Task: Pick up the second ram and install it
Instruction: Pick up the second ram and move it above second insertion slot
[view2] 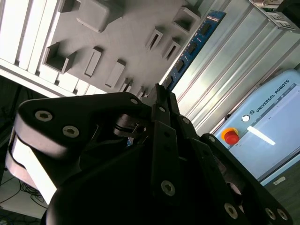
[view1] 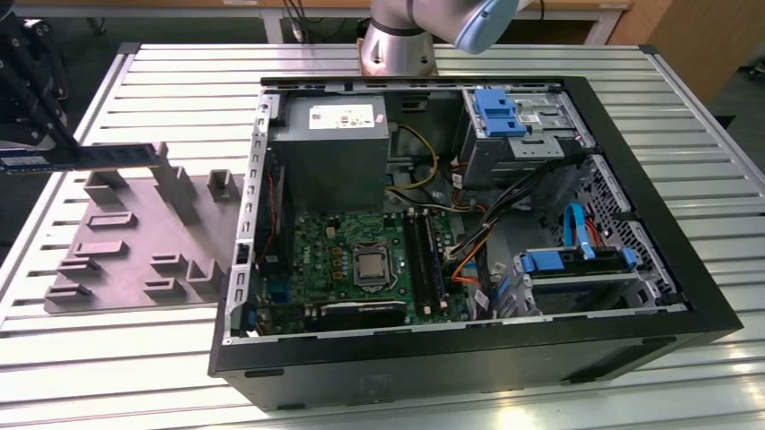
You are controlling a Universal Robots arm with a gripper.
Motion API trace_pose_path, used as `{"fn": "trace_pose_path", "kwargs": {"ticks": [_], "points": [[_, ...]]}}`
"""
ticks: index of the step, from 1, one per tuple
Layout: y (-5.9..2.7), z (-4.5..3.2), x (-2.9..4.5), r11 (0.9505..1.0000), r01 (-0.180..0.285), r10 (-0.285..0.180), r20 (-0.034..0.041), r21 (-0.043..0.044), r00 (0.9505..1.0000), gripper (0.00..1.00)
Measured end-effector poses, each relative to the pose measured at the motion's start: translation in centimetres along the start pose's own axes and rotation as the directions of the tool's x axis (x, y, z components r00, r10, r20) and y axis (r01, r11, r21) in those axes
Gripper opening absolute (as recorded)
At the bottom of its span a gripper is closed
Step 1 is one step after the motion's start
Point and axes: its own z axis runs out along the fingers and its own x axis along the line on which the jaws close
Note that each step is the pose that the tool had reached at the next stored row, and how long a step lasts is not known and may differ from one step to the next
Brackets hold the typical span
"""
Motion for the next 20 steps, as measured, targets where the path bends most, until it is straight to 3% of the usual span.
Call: {"fn": "trace_pose_path", "kwargs": {"ticks": [20], "points": [[-0.81, -0.02, 0.01, 1.0000, 0.000, 0.000, 0.0000, -0.0001, 1.0000, 0.14]]}}
